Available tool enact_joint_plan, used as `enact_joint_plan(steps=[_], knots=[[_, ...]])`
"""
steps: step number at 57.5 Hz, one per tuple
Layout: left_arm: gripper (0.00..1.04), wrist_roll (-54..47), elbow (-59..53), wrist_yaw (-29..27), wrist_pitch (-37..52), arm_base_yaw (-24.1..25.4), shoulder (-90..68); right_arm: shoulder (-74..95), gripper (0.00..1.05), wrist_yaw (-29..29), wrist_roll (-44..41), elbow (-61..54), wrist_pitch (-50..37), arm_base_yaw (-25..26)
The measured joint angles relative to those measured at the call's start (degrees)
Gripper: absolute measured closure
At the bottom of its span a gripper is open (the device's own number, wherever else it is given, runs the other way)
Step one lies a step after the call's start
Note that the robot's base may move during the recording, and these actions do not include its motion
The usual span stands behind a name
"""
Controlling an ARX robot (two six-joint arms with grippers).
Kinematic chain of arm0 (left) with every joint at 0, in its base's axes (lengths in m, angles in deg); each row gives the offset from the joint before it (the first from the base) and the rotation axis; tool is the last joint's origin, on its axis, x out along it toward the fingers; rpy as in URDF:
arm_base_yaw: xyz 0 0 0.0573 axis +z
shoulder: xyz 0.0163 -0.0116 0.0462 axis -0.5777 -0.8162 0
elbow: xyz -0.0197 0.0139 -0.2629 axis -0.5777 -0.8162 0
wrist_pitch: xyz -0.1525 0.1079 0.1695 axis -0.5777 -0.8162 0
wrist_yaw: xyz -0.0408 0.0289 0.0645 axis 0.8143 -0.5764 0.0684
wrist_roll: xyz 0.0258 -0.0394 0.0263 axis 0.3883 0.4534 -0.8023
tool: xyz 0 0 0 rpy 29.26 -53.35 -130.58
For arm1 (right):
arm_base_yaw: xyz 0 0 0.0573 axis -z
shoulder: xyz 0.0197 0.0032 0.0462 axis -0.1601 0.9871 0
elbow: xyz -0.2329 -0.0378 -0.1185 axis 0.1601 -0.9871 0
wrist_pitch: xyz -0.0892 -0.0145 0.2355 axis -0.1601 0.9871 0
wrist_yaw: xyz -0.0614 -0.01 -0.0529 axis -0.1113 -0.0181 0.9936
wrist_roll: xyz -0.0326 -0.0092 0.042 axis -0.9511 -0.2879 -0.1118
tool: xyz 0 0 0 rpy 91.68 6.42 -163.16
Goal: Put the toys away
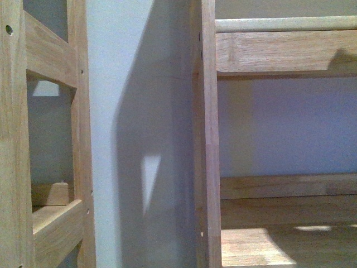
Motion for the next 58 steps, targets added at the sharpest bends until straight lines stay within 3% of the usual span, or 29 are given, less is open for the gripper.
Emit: enact_joint_plan(steps=[9,14,48,58], knots=[[0.06,0.00,0.00,0.00,0.00,0.00,0.00,6.93,0.95,-5.81,1.60,11.87,1.81,5.77],[0.06,0.00,0.00,0.00,0.00,0.00,0.00,11.23,0.95,-6.36,2.51,16.35,0.74,6.25],[0.06,0.00,0.00,0.00,0.00,0.00,0.00,45.11,0.95,-8.46,6.56,44.92,2.36,-0.24],[0.06,0.00,0.00,0.00,0.00,0.00,0.00,53.46,0.95,-10.45,12.52,54.51,6.67,-1.49]])
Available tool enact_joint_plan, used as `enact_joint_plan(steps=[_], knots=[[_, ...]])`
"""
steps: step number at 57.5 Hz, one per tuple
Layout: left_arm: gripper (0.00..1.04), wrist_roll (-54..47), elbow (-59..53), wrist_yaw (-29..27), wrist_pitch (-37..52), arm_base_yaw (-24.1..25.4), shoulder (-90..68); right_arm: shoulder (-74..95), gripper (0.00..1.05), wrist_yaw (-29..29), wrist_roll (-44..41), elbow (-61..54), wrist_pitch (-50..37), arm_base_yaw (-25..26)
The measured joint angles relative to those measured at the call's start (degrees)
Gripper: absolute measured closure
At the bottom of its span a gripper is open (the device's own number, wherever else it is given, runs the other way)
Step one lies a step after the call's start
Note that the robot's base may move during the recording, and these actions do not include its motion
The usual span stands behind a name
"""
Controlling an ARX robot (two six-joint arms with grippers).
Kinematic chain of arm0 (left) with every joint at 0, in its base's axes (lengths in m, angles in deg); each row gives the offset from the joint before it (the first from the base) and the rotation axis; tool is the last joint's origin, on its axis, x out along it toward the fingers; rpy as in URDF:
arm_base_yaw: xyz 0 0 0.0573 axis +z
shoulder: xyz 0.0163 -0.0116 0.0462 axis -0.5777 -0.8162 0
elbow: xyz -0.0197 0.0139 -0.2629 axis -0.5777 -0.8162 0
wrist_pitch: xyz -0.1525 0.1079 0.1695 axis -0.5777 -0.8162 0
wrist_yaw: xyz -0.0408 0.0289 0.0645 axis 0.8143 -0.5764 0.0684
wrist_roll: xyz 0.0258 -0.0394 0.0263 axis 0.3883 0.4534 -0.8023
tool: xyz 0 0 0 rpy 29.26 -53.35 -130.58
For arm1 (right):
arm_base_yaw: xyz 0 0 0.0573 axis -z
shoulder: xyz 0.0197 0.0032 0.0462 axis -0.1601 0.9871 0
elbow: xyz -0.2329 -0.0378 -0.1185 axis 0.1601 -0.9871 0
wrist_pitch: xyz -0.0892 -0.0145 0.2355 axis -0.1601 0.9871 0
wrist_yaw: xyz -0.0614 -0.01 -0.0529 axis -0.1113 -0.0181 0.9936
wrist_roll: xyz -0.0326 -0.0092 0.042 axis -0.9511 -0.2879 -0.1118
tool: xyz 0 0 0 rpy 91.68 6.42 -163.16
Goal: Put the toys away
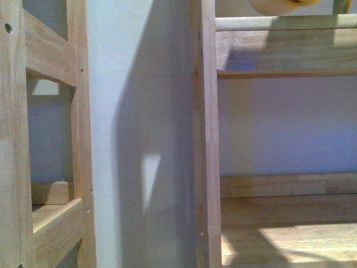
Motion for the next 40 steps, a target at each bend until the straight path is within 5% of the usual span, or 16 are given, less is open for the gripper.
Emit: enact_joint_plan(steps=[36,40], knots=[[0.06,0.00,0.00,0.00,0.00,0.00,0.00,11.76,0.95,-3.37,15.37,11.43,8.28,-0.13],[0.06,0.00,0.00,0.00,0.00,0.00,0.00,11.76,0.83,-3.10,15.34,11.43,8.59,-0.11]])
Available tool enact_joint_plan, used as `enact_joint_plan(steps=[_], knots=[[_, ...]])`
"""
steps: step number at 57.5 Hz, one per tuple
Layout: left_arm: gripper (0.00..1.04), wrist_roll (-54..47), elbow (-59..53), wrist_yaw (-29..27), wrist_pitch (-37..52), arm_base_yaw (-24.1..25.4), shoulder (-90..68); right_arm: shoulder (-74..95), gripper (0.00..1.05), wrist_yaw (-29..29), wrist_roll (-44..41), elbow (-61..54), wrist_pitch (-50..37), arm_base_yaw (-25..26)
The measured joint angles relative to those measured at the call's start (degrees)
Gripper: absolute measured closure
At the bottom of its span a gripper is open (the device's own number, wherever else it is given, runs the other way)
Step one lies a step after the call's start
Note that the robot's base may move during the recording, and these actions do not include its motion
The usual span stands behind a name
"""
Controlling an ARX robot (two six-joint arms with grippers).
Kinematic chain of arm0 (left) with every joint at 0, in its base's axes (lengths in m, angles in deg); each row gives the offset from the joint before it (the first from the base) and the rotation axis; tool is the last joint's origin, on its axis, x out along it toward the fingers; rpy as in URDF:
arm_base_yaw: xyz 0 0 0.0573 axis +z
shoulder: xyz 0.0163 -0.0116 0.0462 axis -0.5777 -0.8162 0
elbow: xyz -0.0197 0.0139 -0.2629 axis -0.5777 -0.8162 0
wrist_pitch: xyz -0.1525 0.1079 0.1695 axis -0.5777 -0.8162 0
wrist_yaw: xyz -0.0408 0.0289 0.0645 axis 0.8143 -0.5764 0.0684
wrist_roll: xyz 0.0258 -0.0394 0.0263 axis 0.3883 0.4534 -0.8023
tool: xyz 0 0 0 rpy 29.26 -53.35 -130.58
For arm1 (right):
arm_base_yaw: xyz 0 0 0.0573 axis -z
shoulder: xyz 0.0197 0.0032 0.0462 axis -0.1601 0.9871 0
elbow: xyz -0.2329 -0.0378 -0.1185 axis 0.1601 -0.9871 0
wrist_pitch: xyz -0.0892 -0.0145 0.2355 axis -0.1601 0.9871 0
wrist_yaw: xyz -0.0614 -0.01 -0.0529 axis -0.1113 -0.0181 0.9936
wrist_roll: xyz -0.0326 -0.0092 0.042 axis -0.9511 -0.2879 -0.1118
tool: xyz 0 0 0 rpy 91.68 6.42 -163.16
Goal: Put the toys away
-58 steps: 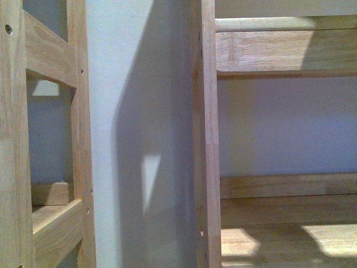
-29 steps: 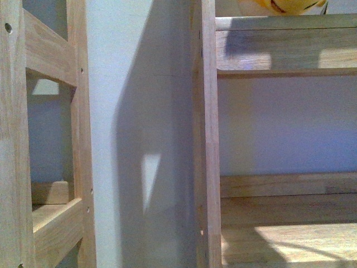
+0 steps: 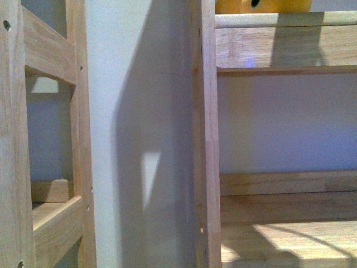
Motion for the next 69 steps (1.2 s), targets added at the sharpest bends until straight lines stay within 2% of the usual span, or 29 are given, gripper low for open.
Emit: enact_joint_plan(steps=[18,31,54,69], knots=[[0.06,0.00,0.00,0.00,0.00,0.00,0.00,-0.04,0.35,0.92,-1.22,-0.46,-0.55,0.22],[0.06,0.00,0.00,0.00,0.00,0.00,0.00,-0.24,0.05,2.91,-3.61,-0.70,-1.81,-0.09],[0.06,0.00,0.02,0.00,0.00,0.00,0.00,-2.43,0.07,9.62,-10.47,-0.66,-5.88,-0.13],[0.06,0.00,0.02,0.00,0.00,0.00,0.00,-11.26,0.07,12.76,-12.41,-6.01,-5.20,3.48]])
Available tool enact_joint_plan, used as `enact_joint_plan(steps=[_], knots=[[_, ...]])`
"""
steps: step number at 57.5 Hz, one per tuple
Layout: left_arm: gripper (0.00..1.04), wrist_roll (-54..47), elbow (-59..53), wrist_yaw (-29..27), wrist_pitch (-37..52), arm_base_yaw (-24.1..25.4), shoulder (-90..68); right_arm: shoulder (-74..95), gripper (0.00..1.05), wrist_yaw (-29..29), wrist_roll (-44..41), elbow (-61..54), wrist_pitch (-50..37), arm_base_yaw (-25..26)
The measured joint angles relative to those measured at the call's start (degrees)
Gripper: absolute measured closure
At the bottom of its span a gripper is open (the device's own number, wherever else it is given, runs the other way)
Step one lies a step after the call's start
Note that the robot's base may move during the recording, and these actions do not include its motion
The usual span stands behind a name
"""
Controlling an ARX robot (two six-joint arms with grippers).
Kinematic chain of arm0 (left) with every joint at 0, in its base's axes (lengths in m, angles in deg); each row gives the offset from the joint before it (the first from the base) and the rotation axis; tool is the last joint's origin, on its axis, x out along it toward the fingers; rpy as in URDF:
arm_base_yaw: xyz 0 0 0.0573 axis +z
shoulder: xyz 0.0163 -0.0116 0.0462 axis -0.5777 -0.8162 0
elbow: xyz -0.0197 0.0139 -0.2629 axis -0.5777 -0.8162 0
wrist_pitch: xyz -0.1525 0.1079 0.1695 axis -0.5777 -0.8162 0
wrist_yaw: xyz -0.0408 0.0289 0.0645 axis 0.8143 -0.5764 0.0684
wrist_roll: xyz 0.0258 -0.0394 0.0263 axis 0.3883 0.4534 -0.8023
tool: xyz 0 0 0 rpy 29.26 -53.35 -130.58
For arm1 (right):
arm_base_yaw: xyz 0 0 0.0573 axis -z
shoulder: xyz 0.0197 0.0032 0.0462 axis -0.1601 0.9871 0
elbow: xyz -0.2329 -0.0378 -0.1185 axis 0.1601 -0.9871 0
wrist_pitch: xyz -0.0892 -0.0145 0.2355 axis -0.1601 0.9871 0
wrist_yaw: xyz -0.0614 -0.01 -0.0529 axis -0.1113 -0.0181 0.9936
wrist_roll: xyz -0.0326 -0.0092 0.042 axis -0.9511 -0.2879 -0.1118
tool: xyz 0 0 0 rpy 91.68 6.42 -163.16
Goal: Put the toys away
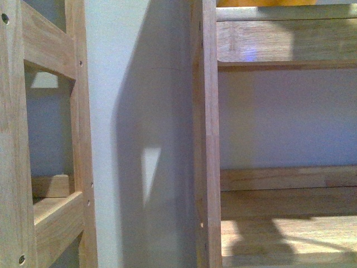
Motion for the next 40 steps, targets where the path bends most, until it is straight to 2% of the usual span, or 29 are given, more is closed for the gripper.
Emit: enact_joint_plan(steps=[10,16,23,33,37,40], knots=[[0.06,0.00,-0.02,0.00,0.00,0.00,0.00,-11.02,0.07,-0.92,0.09,-11.72,-1.64,4.50],[0.06,0.00,-0.02,0.00,0.00,0.00,0.00,-22.47,0.07,-3.65,0.13,-24.68,-5.11,8.63],[0.06,0.00,-0.02,0.00,0.00,0.00,0.00,-33.94,0.07,-8.92,1.90,-36.65,-5.77,13.92],[0.06,0.00,-0.02,0.00,0.00,0.00,0.00,-49.20,0.07,-18.53,7.74,-52.37,-2.27,25.38],[0.06,0.00,-0.02,0.00,0.00,0.00,0.00,-54.47,0.07,-19.10,8.72,-58.88,-1.73,26.58],[0.06,0.00,-0.02,0.00,0.00,0.00,0.00,-58.53,0.07,-19.06,9.25,-65.05,-1.57,25.35]])
